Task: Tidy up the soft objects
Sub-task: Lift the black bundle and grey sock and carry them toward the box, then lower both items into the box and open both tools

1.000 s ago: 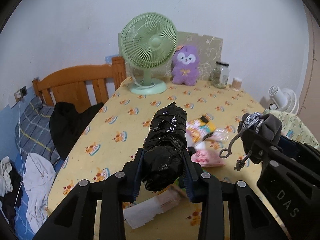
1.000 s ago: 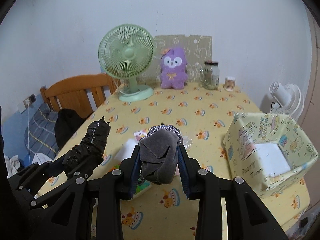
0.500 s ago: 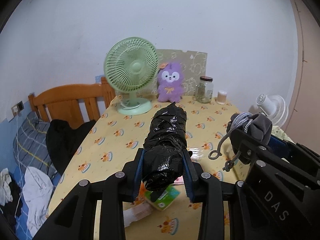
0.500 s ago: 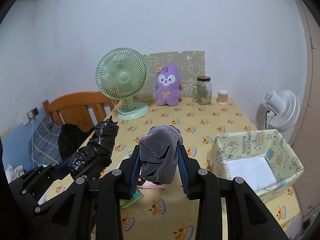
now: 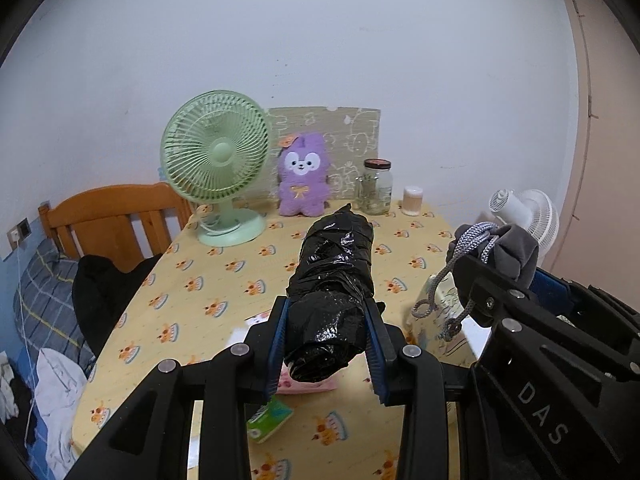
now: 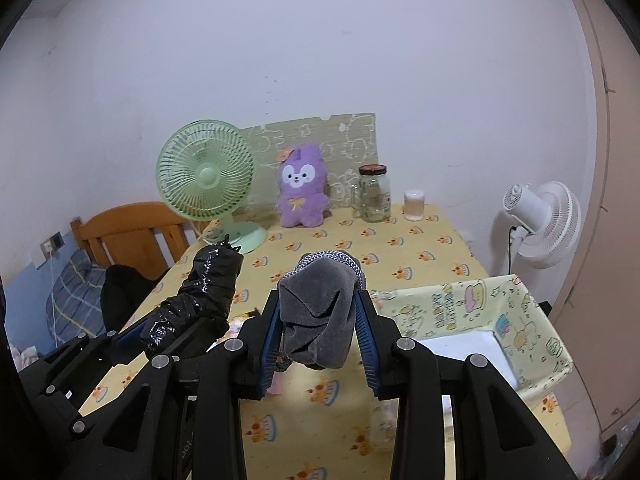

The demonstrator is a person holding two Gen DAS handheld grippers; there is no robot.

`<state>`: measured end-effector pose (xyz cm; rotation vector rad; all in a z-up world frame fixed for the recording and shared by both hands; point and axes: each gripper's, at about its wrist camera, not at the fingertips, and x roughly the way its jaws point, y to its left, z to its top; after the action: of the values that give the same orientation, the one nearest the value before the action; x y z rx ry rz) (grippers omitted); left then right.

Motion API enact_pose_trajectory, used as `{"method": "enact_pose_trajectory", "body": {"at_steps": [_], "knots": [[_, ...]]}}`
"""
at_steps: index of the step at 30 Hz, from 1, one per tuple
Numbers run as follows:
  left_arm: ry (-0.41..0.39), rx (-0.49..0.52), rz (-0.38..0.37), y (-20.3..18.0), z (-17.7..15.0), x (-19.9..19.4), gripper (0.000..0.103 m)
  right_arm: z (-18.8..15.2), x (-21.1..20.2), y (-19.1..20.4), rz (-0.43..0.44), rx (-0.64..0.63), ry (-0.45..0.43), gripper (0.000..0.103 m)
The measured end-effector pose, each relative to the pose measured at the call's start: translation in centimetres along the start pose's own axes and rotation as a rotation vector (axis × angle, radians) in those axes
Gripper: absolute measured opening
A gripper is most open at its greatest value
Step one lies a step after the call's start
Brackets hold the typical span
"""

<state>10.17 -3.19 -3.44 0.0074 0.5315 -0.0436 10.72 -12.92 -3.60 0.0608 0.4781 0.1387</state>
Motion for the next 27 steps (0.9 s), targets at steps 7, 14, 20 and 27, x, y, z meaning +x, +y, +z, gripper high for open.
{"method": "enact_pose_trajectory", "body": {"at_steps": [7,14,20,27], "knots": [[-0.002,0.025,-0.025,-3.0,0.7,1.3,0.036,0.3,0.3,-2.6,-0.023,0.009,-0.004,0.039],[0.004,0.055,-0.058,-5.9,1.1,2.8,0.036,0.4,0.8,-5.3,-0.053,0.019,-0.002,0.039],[0.016,0.071,-0.085,-8.0,1.1,4.0,0.036,0.5,1.3,-7.5,-0.076,0.024,0.003,0.039],[0.036,0.095,-0.135,-10.8,1.2,5.2,0.036,0.4,1.5,-10.3,-0.105,0.043,0.008,0.039]]}}
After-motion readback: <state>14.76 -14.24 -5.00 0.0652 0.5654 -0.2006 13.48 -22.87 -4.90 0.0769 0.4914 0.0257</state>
